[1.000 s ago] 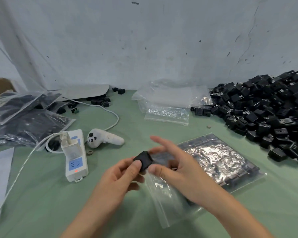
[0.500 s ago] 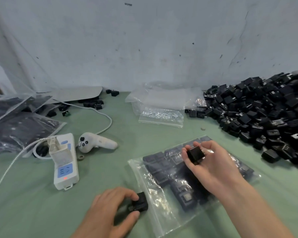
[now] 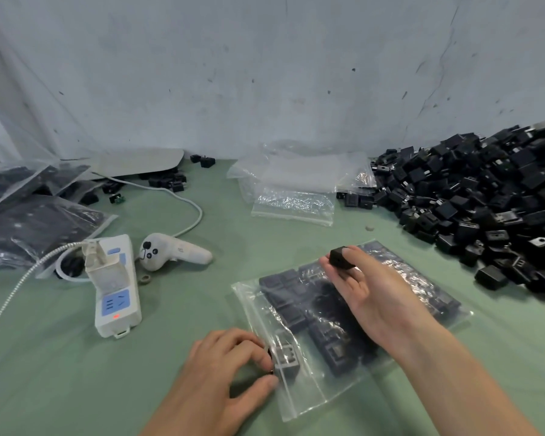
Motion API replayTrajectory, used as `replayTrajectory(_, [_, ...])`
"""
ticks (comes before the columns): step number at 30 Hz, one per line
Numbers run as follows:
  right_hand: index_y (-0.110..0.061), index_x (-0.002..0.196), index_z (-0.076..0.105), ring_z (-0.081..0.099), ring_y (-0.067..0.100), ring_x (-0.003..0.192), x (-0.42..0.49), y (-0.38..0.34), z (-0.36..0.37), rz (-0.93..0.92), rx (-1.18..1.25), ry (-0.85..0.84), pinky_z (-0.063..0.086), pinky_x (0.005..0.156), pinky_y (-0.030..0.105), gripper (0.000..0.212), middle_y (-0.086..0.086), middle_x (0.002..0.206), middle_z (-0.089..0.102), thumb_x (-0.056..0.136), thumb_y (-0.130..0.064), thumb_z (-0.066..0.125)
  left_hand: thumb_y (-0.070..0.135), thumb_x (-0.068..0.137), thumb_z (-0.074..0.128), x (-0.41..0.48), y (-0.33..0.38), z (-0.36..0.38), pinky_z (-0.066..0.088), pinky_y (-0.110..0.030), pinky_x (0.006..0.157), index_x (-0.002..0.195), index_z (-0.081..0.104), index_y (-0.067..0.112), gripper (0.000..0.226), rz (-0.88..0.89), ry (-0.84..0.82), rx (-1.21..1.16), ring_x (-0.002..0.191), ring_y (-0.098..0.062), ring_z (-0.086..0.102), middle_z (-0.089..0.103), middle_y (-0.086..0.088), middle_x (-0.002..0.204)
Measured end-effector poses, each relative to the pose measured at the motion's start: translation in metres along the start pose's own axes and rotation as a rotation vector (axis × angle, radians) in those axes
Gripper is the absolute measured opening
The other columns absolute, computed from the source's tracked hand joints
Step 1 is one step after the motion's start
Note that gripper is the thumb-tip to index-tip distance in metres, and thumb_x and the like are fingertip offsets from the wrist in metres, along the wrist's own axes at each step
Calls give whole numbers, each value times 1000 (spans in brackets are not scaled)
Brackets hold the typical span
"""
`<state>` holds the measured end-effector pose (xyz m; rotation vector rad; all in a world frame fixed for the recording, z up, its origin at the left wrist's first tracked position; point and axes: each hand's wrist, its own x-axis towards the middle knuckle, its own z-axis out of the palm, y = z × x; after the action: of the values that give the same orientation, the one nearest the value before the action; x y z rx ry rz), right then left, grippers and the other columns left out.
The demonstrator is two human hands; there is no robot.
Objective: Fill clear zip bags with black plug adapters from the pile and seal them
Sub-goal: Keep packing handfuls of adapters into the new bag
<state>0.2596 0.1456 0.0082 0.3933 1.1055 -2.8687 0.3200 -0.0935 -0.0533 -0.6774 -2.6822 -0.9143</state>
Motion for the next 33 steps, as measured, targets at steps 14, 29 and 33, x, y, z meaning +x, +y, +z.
replayTrajectory(14, [-1,125,60,73,25,100,-2,2,1,-94,-240,-34,61,81,29,41,17,120,70,91,-23,69,75,84,37,17,14,15,31,-19,87,97,69,48,44,-45,-20,73,89,4,44,45,26,78])
replayTrajectory(29, [-52,131,55,64,2,93,-22,20,23,-575,-1206,-437,49,81,15,51,-20,114,58,92,-22,71,63,83,59,33,34,-25,49,-20,66,110,60,54,28,-196,340,-429,78,-10,65,67,16,91])
replayTrajectory(33, [-53,145,29,52,-1,104,-27,31,24,-755,-1534,-557,39,85,3,66,-28,120,42,94,-25,62,65,83,59,39,44,-17,47,-11,64,114,49,61,33,-174,243,-457,78,-10,65,67,21,98])
